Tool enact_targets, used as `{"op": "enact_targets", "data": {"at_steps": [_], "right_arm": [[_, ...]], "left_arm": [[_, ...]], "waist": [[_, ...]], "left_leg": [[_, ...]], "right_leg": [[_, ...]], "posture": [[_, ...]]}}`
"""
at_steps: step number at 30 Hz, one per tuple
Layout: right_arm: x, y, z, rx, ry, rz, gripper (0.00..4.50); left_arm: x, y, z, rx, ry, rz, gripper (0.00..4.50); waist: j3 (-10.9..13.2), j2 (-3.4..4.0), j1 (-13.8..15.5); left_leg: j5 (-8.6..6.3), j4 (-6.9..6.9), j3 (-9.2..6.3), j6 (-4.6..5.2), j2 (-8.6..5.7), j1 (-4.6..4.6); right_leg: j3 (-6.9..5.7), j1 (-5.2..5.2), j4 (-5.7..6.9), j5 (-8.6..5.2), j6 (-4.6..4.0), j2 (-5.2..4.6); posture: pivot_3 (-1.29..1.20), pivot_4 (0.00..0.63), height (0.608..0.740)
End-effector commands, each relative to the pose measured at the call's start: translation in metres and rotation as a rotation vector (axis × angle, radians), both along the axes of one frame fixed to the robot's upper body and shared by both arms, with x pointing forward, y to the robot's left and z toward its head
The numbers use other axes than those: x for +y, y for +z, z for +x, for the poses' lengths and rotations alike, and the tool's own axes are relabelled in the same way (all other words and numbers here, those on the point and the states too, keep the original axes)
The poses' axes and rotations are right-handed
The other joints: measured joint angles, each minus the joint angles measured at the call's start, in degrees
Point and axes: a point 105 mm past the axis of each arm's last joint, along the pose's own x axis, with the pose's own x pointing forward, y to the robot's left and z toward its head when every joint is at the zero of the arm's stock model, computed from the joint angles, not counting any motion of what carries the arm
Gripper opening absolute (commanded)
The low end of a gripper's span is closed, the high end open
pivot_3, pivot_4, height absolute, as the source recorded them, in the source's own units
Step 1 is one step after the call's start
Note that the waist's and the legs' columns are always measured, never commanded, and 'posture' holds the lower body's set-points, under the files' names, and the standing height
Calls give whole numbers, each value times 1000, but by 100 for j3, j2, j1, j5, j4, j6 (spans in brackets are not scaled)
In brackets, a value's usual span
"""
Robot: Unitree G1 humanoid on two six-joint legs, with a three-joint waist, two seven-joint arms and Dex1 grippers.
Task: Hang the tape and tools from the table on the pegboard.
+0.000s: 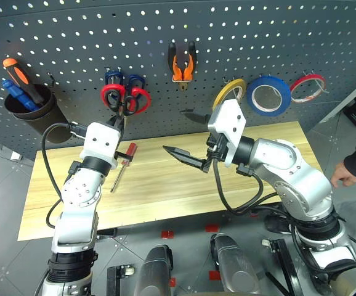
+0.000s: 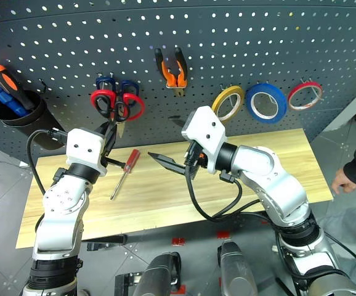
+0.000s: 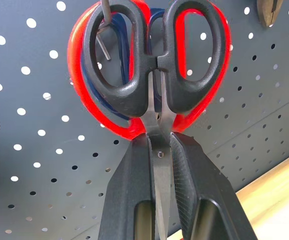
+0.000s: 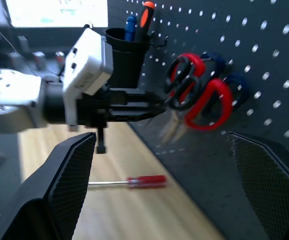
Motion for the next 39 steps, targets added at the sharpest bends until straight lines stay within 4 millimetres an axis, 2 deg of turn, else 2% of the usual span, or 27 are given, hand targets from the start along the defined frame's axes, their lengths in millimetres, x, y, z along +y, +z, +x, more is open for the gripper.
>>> {"op": "enact_targets", "data": {"at_steps": [1, 12, 14, 17, 21, 23, 26, 30, 35, 39], "right_arm": [[2, 19, 1, -139, -44, 20, 4500], [6, 13, 0, -119, -35, 32, 4500], [7, 12, 0, -116, -32, 30, 4500], [8, 9, -1, -111, -31, 25, 4500], [6, -1, 0, -85, -41, 6, 4500], [5, -9, 2, -51, -53, -4, 4500], [5, -24, 2, 22, -60, -23, 4500], [11, -44, -4, 130, -36, -67, 4500], [22, -52, -10, 196, -13, -88, 4500], [32, -48, -13, 214, 5, -84, 4500]], "left_arm": [[-4, 3, 0, -10, -21, 1, 212], [-7, 3, 6, -7, -43, -4, 212], [-7, 2, 7, -2, -43, -4, 930], [-5, -3, 8, 19, -38, -15, 1716], [1, -18, 3, 74, -13, -43, 2928], [8, -29, -1, 116, 17, -71, 3559], [27, -57, -7, 237, 94, -132, 4436], [57, -93, -12, 421, 194, -204, 4476], [72, -106, -7, 519, 231, -273, 4476], [73, -110, 7, 571, 212, -306, 4476]], "waist": [[-3, -1, 2], [-10, -1, -2], [-11, -1, -2], [-11, -1, -30], [-17, -2, -124], [-18, -2, -157], [-19, -2, -186], [-19, -4, -181], [-19, -4, -138], [-15, -7, -131]], "left_leg": [[1, 0, -1, 0, 0, 0], [4, 0, 1, -3, 1, 0], [4, 1, 0, -3, 0, 0], [4, 1, 2, -4, 0, -1], [5, 1, 2, -4, 1, -1], [5, 0, 6, -4, 1, -1], [5, 0, 9, -4, 3, -1], [4, -1, 10, -3, 7, 0], [-1, 0, 10, 6, 3, 0], [-6, 3, 5, 15, 2, 0]], "right_leg": [[-2, 0, 0, 1, -1, 0], [0, 0, 3, 2, -2, 0], [-1, 0, 3, 2, -2, 0], [0, -1, 2, 2, -2, 0], [1, -3, 2, 2, -2, 0], [4, -3, 1, 2, -2, 0], [7, -7, 2, 2, -2, 0], [10, -9, 8, 1, -2, 5], [11, -8, 8, 1, -2, 4], [6, -7, 11, 2, -2, 4]], "posture": [[-204, 264, 740], [-207, 255, 740], [-207, 255, 740], [-214, 252, 740], [-217, 250, 740], [-217, 250, 740], [-206, 256, 740], [-198, 266, 740], [-182, 288, 740], [-179, 317, 740]]}}
